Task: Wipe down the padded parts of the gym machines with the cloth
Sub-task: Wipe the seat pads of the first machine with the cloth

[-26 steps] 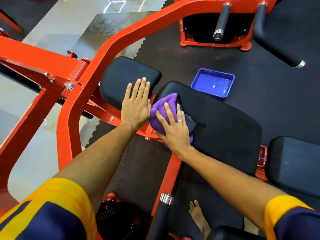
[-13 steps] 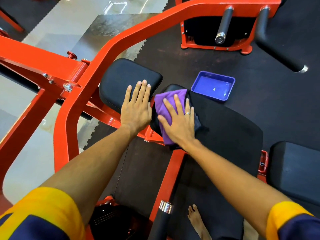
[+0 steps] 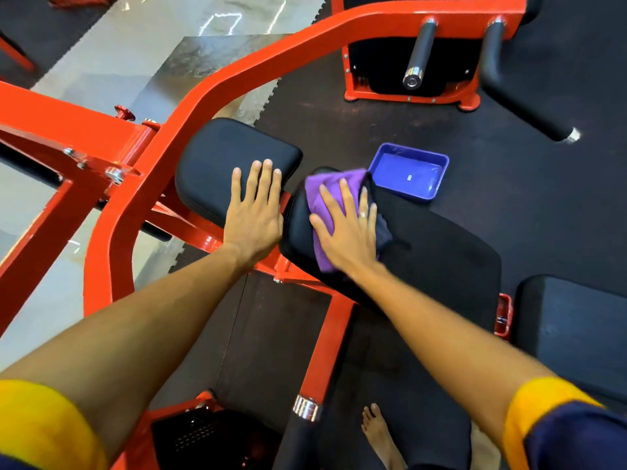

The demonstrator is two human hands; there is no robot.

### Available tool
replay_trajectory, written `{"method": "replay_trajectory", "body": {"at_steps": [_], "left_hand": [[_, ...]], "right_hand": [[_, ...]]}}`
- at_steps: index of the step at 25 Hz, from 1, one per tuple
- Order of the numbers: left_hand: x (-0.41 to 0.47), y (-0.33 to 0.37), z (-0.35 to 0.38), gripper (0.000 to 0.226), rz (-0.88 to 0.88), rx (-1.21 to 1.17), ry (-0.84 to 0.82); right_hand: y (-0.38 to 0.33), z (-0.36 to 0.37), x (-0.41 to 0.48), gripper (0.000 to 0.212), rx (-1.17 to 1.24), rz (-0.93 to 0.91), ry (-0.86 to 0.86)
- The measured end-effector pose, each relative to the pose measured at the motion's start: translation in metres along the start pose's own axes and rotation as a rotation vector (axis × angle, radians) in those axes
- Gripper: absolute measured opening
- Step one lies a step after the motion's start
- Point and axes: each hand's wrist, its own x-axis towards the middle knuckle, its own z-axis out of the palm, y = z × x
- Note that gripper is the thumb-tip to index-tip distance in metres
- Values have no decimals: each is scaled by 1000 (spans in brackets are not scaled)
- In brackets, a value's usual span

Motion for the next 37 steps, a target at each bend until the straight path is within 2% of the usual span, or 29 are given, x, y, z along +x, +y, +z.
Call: {"method": "replay_trajectory", "body": {"at_steps": [2,4,8,11,13,15,18,22,25,27,29,32,35,37], "left_hand": [[8,12,2,60,105,-14,29],[19,35,4,58,189,-73,58],[32,73,17,65,177,-184,-62],[29,84,30,68,116,-170,-62],[29,85,32,68,103,-166,-37],[28,85,31,67,117,-153,-27],[29,83,32,66,114,-156,-31],[27,84,29,67,97,-148,-20],[27,85,30,67,88,-145,-9],[27,85,30,67,81,-144,-1],[25,85,32,66,93,-133,10],[25,86,30,66,89,-139,33],[27,84,29,67,85,-153,8],[26,85,28,67,76,-146,8]], "right_hand": [[18,-14,31,64,30,99,-37],[44,-15,22,65,37,219,-45],[90,-8,-16,72,-145,224,-36],[102,-9,24,61,-74,259,20],[81,-10,59,56,26,209,61],[53,-11,83,58,59,50,85],[52,-24,97,50,73,-106,16],[121,-38,74,47,-12,88,-50],[119,-37,77,46,-26,222,-15],[80,-26,89,44,15,195,55],[42,-15,87,42,100,76,134],[63,-19,72,48,97,-5,84],[123,-22,49,52,-24,184,81],[135,-20,47,51,14,374,75]]}}
